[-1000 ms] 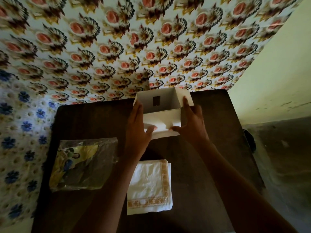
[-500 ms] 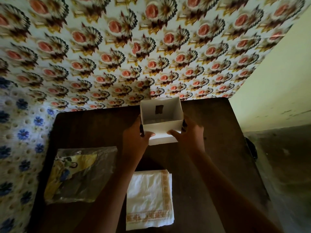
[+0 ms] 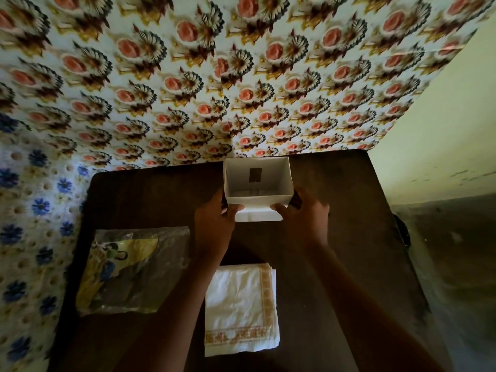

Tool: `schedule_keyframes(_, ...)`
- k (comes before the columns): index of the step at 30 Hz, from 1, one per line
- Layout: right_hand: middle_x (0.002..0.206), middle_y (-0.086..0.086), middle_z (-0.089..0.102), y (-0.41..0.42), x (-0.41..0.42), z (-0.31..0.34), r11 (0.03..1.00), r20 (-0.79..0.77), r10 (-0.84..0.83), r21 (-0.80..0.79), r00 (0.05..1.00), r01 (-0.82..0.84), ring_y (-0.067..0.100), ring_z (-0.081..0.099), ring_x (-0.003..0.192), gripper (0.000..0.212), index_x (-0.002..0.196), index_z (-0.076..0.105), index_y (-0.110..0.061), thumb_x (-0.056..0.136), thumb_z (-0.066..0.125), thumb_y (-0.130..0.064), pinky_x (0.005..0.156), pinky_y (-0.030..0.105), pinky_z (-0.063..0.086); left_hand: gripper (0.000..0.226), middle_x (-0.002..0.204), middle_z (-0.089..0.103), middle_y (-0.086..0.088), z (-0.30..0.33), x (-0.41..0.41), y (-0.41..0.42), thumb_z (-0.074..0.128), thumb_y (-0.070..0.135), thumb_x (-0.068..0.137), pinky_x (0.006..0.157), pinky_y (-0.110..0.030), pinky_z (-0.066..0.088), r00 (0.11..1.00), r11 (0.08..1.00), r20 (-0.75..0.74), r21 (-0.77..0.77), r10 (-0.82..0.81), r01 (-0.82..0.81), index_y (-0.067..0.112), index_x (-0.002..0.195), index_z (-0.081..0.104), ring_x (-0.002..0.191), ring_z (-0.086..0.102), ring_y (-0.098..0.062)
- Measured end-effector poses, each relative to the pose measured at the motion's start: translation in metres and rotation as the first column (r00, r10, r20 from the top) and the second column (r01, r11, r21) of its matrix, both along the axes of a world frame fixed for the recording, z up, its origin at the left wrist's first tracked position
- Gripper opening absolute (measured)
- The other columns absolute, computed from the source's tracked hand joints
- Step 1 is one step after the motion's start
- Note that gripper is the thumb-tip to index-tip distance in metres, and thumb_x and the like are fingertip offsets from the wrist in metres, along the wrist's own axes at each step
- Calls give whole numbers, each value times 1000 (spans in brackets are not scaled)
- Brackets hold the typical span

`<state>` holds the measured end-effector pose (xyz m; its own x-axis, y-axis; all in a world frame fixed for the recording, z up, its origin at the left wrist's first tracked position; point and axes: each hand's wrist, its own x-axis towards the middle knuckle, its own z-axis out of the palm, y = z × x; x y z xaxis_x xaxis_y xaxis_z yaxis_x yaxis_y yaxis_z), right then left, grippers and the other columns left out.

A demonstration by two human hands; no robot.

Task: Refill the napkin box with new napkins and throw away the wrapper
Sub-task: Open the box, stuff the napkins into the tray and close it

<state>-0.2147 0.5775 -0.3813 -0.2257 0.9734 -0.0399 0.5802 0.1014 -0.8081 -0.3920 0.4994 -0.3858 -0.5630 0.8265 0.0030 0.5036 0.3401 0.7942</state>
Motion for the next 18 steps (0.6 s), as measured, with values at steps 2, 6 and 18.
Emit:
schedule_keyframes(2,123,2,72,3,1,-1,999,-35,15,-39,999,-16,0,63,100,56,130,61,-14,80,83,-22,78,0,51,54,131,69,-10,-1,-1,1,76,26,90,88,-34,63,1000,1000,18,9,-11,11,14,139,57,117,69,-23)
schedule_keyframes(6,136,4,63,6,11,-3,997,-120,21,-72,993,-30,14,63,120,74,139,54,-16,73,88,-25,83,15,57,77,145,59,-7,3,2,-7,80,30,85,92,-30,59,990,998,141,60,26,-35,18,151,43,125,60,-16)
schedule_keyframes(18,148,-2,54,-21,44,9,987,-305,-101,-153,947,56,13,55,132,94,149,43,-26,69,86,-48,90,25,59,85,163,36,-8,16,11,-46,72,38,88,116,-38,42,931,982,339,76,137,-172,13,158,32,145,37,-14)
